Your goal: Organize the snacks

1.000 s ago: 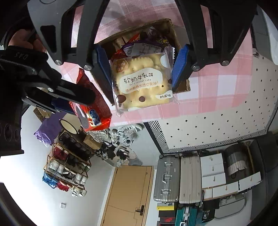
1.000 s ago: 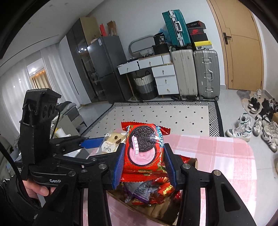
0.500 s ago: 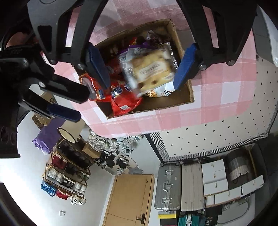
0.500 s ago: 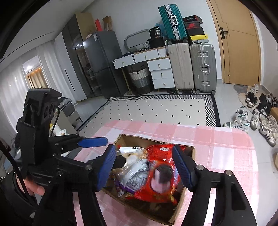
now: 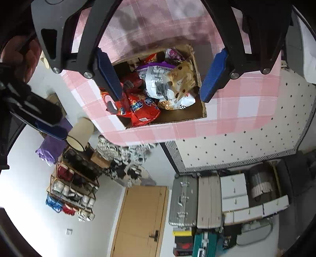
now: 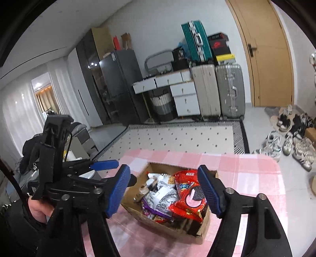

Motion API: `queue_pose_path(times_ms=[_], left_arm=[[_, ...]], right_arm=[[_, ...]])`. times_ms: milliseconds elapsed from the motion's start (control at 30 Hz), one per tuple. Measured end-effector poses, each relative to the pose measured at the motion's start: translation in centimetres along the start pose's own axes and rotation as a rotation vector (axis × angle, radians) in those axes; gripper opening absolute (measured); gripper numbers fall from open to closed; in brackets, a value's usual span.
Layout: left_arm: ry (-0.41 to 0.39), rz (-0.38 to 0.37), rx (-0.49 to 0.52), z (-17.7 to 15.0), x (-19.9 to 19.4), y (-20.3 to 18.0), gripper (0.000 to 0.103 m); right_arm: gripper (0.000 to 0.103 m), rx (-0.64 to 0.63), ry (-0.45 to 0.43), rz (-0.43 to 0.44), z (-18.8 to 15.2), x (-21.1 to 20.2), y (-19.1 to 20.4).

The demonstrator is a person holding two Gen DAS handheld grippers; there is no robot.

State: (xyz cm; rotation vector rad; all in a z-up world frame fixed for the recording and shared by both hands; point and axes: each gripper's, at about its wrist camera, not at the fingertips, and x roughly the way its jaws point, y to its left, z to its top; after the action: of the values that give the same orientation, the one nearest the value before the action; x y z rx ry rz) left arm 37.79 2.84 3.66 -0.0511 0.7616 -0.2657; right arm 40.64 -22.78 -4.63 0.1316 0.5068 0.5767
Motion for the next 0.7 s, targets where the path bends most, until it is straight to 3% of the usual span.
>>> queue_pose_path(times_ms=[367, 467, 533, 700], left_arm=[[-0.183, 0.061, 0.038, -2.6, -10.8, -3.7, 0.087], [-0.216, 0.069, 0.035, -3.4, -13.3, -4.4, 0.091], [-0.244, 0.075, 0.033, -4.2, -14.9, -4.8, 0.102], [-0.327, 0.109, 0.056, -7.3, -18.3, -5.5, 0.103]], right_arm=[[0.089, -0.074, -0.12, 0.002, -0.7, -8.1, 4.1], [0.09, -0.082, -0.142, 0.005, -1.5, -10.2, 5.1], [0.095, -0.091, -0.158, 0.0, -1.9, -11.3, 5.6], [0.098, -0.1, -0.199, -0.012, -3.9, -14.1, 6.9]])
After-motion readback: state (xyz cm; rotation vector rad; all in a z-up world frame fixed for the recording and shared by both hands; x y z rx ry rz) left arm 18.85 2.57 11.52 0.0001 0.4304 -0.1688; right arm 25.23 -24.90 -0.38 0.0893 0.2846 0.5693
